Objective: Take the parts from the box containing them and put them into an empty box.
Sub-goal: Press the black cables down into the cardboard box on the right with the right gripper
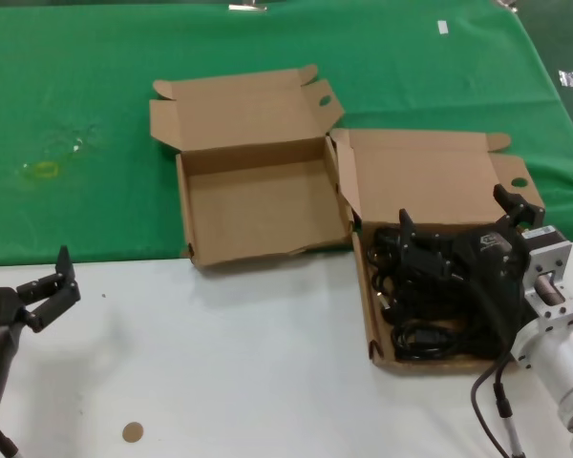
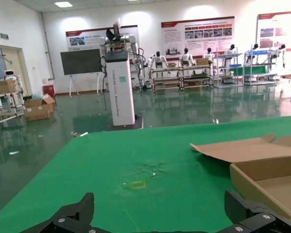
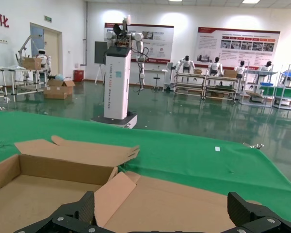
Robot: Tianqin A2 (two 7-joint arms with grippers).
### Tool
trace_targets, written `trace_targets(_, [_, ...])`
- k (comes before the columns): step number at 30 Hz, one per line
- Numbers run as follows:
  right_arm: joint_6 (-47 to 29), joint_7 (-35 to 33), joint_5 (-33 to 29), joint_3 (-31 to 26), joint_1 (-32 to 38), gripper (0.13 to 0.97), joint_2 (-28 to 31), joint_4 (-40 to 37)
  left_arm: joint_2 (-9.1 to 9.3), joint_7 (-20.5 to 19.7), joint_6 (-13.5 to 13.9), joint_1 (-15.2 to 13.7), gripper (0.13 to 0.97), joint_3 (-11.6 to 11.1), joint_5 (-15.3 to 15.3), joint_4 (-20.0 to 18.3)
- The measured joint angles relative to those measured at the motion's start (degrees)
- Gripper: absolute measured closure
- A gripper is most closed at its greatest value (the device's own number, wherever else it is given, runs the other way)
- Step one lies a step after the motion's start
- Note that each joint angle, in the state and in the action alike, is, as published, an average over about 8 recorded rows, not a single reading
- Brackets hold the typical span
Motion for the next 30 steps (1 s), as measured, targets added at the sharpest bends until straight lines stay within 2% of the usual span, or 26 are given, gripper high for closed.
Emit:
trace_targets(7, [2.2,0.1,1.8,-2.2,0.1,0.129,1.9,0.3,0.0,0.0,0.0,0.0,0.179,0.0,0.0,0.0])
trace_targets(12, [7.4,-1.0,8.3,-8.1,0.7,0.129,7.7,1.6,0.0,0.0,0.0,0.0,0.239,0.0,0.0,0.0])
trace_targets(17, [11.6,-2.9,17.2,-15.6,2.7,0.129,17.2,4.2,0.0,0.0,0.0,0.0,0.298,0.0,0.0,0.0])
trace_targets(23, [11.1,-2.6,26.2,-25.7,9.2,0.129,31.2,6.7,0.0,0.0,0.0,0.0,0.442,0.0,0.0,0.0])
trace_targets(26, [8.1,-0.2,27.8,-31.4,14.4,0.129,37.7,7.0,0.0,0.0,0.0,0.0,0.489,0.0,0.0,0.0])
trace_targets(29, [2.6,4.4,25.8,-37.4,20.9,0.129,43.5,6.7,0.0,0.0,0.0,0.0,0.489,0.0,0.0,0.0])
trace_targets(30, [0.4,6.2,24.5,-39.3,23.2,0.129,45.1,6.5,0.0,0.0,0.0,0.0,0.517,0.0,0.0,0.0])
